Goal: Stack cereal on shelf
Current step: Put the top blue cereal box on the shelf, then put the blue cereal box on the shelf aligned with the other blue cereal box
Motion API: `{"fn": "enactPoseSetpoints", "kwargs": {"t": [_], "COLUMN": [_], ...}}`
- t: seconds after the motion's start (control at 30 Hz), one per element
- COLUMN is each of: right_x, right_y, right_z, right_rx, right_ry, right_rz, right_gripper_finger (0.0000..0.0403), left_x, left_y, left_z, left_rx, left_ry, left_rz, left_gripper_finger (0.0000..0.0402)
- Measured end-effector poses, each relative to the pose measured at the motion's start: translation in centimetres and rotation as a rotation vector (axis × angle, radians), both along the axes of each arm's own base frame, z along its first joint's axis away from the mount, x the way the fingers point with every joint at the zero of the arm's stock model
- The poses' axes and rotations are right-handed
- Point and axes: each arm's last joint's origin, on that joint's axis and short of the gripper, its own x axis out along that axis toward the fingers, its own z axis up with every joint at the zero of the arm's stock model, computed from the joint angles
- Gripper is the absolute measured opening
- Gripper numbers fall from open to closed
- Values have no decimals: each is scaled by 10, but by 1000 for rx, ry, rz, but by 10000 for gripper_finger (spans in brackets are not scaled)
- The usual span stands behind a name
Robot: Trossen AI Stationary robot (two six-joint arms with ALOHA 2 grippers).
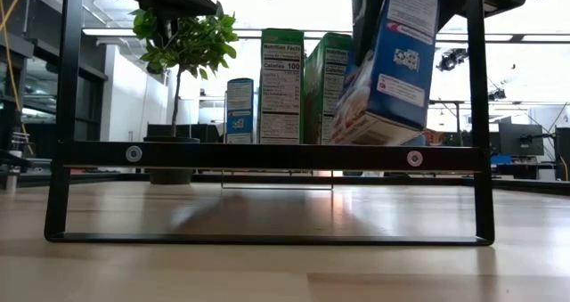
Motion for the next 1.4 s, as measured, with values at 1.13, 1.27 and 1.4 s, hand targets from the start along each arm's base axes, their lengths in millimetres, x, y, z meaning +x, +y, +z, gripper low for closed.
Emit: {"fn": "enactPoseSetpoints", "kwargs": {"t": [1.13,1.27,1.4], "right_x": [-7,-14,-24], "right_y": [2,-2,-8], "right_z": [30,45,64], "right_rx": [51,45,20], "right_ry": [-132,-167,-214], "right_rz": [68,113,158], "right_gripper_finger": [256,256,256], "left_x": [0,0,0], "left_y": [0,0,0], "left_z": [0,0,0], "left_rx": [16,16,16], "left_ry": [2,2,2], "left_rz": [-5,-5,-5], "left_gripper_finger": [0,0,0]}}
